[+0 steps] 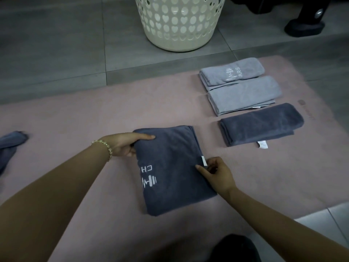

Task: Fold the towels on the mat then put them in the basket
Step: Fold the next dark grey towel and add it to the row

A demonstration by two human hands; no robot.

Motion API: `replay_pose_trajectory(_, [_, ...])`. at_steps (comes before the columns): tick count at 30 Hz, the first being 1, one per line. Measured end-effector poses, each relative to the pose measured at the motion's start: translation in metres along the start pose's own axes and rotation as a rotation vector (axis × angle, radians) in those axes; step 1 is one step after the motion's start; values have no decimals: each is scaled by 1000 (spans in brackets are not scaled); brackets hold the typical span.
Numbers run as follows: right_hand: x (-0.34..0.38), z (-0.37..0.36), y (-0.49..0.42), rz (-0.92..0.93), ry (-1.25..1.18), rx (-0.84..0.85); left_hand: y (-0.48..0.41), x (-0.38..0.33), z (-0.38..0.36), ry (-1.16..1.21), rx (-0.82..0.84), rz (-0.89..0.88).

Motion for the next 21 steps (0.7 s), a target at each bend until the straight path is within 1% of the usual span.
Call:
replay_pose_trajectory(3, [-7, 15, 17, -97, 70, -63, 9, -2, -17, 85, -61, -26])
replay_pose_trajectory(5, [-8, 21, 33, -236, 19, -3, 15, 0, -26, 190, -104, -63])
replay_pose_trajectory(7, [-4, 19, 54, -438, -138, 172, 28, 0, -38, 264, -145, -122])
replay_pose_trajectory(9, [9, 12, 74, -597, -279, 399, 43, 2, -50, 337, -167, -159])
replay_pose_trajectory(11, [25, -1, 88, -671, -493, 610, 60, 4, -61, 441, -175, -175])
replay_pose_trajectory(12, [34, -8, 92, -687, -624, 686, 68, 4, -63, 498, -177, -185])
replay_pose_trajectory(13, [43, -17, 94, -680, -773, 728, 76, 3, -63, 554, -182, -193])
replay_pose_trajectory(14, [51, -25, 93, -674, -922, 729, 84, 1, -59, 602, -197, -210])
replay_pose_trajectory(15, [57, -33, 89, -655, -1033, 687, 92, -2, -54, 635, -220, -239])
replay_pose_trajectory(16, [66, -38, 83, -620, -1077, 611, 98, -4, -45, 651, -263, -282])
replay_pose_trajectory(18, [83, -38, 64, -471, -958, 388, 111, -9, -22, 665, -363, -392])
replay_pose_trajectory(19, [93, -34, 53, -341, -853, 262, 115, -8, -7, 657, -394, -443])
replay_pose_trajectory(20, [104, -26, 43, -189, -745, 174, 118, -3, 7, 635, -397, -496])
replay_pose_trajectory(21, [114, -18, 35, -43, -652, 112, 121, 5, 20, 593, -363, -532])
Point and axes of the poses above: each hand's wrist, its own y-axis away from the middle knuckle, its own z-axis out of the back of the hand, x = y × z, the point moved 1 cm from there along -y, towards the middle knuckle, and after that the axes turned 4 degrees about -x, right-handed, at the moved point
